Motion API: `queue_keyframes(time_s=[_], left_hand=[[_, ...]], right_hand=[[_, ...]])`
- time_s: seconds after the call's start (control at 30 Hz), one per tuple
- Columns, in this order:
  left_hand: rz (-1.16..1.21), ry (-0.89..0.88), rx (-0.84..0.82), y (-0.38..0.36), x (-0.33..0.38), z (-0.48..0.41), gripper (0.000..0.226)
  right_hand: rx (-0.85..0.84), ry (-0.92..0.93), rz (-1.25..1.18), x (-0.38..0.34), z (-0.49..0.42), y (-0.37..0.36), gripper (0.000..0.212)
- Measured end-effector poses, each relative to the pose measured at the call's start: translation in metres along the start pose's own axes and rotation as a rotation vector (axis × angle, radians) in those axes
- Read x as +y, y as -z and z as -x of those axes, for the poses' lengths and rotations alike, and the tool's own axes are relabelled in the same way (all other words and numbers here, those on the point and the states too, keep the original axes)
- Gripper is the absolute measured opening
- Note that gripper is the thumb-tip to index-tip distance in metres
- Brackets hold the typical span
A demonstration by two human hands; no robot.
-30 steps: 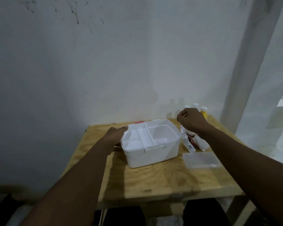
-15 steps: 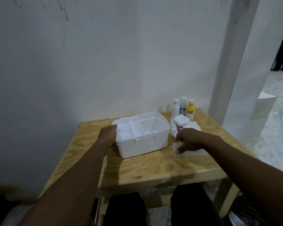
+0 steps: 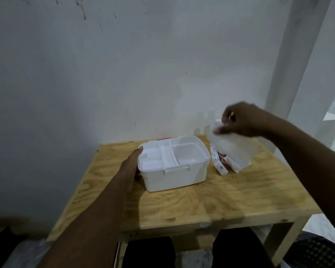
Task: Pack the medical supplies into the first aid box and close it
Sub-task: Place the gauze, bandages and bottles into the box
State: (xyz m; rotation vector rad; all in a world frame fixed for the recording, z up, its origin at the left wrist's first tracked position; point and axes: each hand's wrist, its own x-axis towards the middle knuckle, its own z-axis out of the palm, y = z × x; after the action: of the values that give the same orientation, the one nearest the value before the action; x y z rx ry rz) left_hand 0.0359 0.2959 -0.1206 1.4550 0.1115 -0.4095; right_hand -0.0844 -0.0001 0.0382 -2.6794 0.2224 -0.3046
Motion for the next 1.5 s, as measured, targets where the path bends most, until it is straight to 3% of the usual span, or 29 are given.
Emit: queue_keyframes(time_s=[0.07, 0.13, 0.23, 0.37, 0.53, 0.63, 0.73, 0.8, 0.93, 1.1, 1.5], left_hand=[[0.033, 0.008, -0.014, -0.002, 0.0, 0.0, 0.051], [0.026, 0.007, -0.017, -0.001, 0.0, 0.0, 0.058], [-0.029, -0.026, 0.013, 0.003, -0.002, -0.008, 0.071], [-0.083, -0.045, 0.003, 0.006, -0.005, -0.013, 0.068], [-0.046, -0.041, 0.003, 0.006, -0.005, -0.015, 0.068], [-0.012, -0.035, 0.001, 0.004, -0.007, -0.015, 0.057], [0.025, -0.025, -0.01, 0.004, -0.009, -0.014, 0.048], [0.016, -0.044, -0.01, 0.005, -0.009, -0.014, 0.05], [-0.035, -0.048, 0.037, 0.005, -0.009, -0.016, 0.065], [-0.049, -0.071, 0.047, 0.004, -0.008, -0.013, 0.071], [-0.064, -0.084, 0.064, 0.0, -0.005, -0.007, 0.064]], right_hand=[[0.184, 0.025, -0.264, -0.02, -0.013, 0.002, 0.044], [0.234, 0.009, -0.37, -0.038, -0.027, -0.018, 0.045], [0.167, -0.045, -0.218, -0.05, -0.046, -0.066, 0.046], [0.067, -0.113, -0.03, -0.048, -0.062, -0.12, 0.05], [-0.115, -0.102, 0.122, -0.05, -0.059, -0.146, 0.04], [-0.171, -0.107, 0.176, -0.048, -0.06, -0.153, 0.023], [-0.273, -0.215, 0.124, -0.051, -0.062, -0.149, 0.02], [-0.356, -0.347, -0.069, -0.057, -0.065, -0.138, 0.032], [-0.527, -0.602, -0.379, -0.06, -0.069, -0.117, 0.075], [-0.558, -0.66, -0.609, -0.054, -0.071, -0.119, 0.104], [-0.535, -0.662, -0.939, -0.063, -0.075, -0.159, 0.106]])
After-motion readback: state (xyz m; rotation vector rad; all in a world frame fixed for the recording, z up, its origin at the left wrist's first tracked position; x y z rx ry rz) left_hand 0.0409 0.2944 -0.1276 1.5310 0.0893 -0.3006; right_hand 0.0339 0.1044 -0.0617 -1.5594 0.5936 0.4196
